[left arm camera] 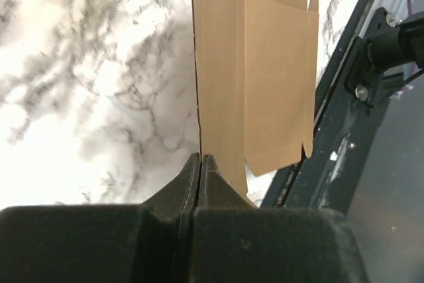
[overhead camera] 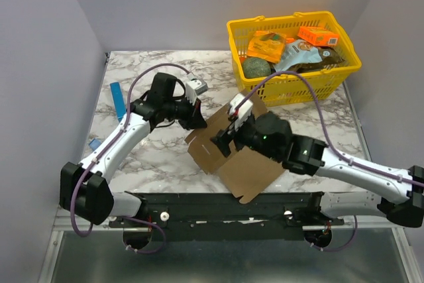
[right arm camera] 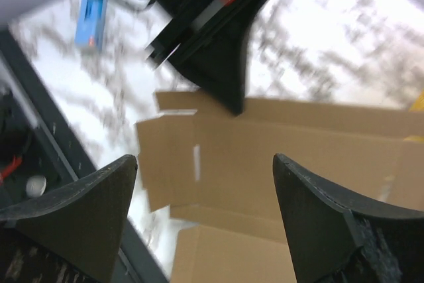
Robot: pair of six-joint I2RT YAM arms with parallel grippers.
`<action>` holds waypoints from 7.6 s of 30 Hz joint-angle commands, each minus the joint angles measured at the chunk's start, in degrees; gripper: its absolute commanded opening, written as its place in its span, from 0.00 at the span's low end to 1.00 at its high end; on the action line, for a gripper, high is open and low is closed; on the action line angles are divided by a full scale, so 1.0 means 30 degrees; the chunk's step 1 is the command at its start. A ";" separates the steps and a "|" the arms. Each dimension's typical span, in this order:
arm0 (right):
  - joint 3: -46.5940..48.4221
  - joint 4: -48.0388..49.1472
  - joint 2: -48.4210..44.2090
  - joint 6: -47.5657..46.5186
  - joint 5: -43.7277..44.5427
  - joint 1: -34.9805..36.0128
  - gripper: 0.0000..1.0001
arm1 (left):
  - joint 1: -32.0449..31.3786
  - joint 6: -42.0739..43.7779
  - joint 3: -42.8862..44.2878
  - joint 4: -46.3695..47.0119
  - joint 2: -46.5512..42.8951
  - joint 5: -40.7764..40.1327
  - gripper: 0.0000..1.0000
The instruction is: Fold the paper box
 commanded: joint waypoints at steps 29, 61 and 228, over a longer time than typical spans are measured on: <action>0.7292 -0.6967 0.6371 -1.2014 -1.7184 -0.9667 0.87 | -0.0273 0.8558 0.5187 -0.9597 0.1171 0.1704 0.00; 0.9374 -1.1714 0.9157 -1.4069 -1.9176 -0.9989 0.27 | -0.0331 0.8558 0.8701 -1.0094 0.2635 0.0737 0.00; -0.2199 0.1703 0.3591 -0.6335 -0.8222 -1.0107 0.01 | 0.1192 -1.1159 -0.9930 2.5238 0.7587 -1.0777 0.46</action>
